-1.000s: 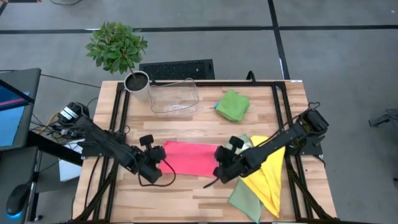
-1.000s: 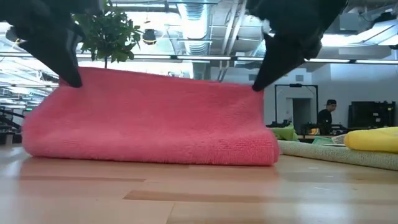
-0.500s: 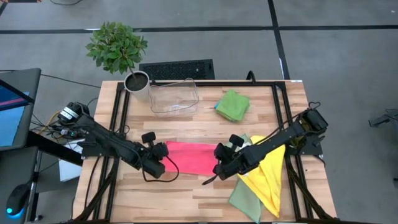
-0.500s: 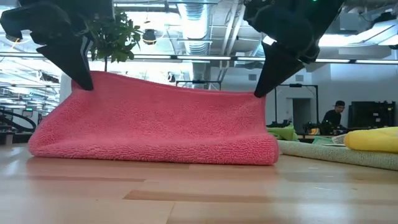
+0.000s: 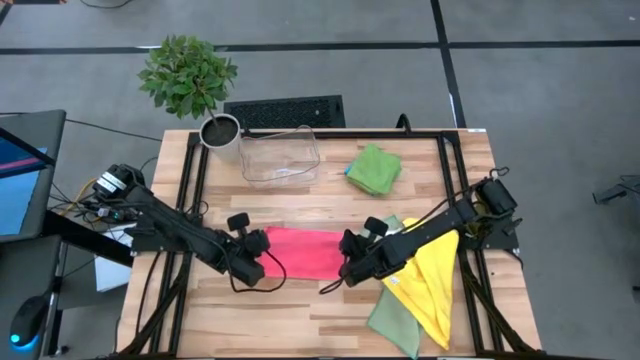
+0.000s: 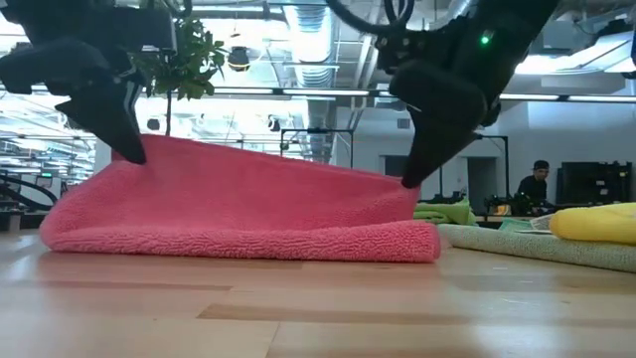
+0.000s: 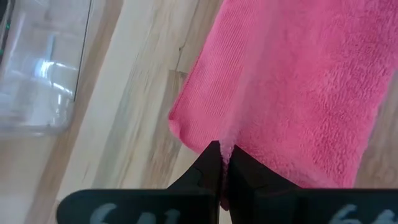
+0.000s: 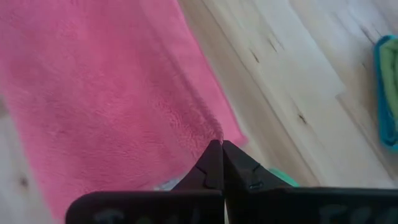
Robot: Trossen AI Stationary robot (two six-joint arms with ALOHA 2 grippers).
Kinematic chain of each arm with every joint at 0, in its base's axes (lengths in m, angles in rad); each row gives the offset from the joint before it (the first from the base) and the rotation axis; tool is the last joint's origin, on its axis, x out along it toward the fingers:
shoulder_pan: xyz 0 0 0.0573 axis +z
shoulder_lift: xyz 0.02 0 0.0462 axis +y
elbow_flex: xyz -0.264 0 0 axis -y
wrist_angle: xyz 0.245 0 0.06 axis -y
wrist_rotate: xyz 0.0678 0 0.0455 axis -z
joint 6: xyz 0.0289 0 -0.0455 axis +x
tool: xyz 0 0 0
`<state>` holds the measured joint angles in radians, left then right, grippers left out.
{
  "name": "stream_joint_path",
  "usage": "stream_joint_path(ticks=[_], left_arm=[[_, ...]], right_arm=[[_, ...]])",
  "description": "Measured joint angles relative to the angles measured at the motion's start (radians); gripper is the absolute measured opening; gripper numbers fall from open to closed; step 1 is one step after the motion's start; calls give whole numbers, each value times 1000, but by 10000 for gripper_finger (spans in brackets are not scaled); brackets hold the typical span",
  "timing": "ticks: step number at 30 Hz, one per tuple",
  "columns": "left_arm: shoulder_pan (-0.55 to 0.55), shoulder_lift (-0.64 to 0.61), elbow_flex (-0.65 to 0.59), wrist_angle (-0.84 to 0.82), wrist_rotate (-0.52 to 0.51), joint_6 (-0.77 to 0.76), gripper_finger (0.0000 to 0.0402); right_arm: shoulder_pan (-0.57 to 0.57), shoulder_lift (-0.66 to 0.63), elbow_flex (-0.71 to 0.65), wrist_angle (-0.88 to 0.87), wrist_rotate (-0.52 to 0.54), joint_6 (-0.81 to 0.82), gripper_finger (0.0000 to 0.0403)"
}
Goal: Fold microfiber towels
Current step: Fold the pink microfiber cloth
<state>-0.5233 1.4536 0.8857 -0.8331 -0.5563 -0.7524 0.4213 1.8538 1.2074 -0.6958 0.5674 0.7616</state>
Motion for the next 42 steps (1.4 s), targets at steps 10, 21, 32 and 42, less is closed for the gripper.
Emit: stream_joint_path(ticks=[10, 21, 32, 42], left_arm=[[15, -2, 29, 33, 48, 45, 0], [23, 6, 26, 39, 24, 53, 0], [41, 6, 1, 91, -7, 81, 0], [53, 6, -31, 126, -5, 77, 0]], right_arm=[[40, -81, 18, -10, 4, -3, 14], [32, -19, 14, -7, -6, 5, 15], [8, 2, 14, -12, -24, -9, 17], [-23, 2, 14, -11, -23, -12, 29]])
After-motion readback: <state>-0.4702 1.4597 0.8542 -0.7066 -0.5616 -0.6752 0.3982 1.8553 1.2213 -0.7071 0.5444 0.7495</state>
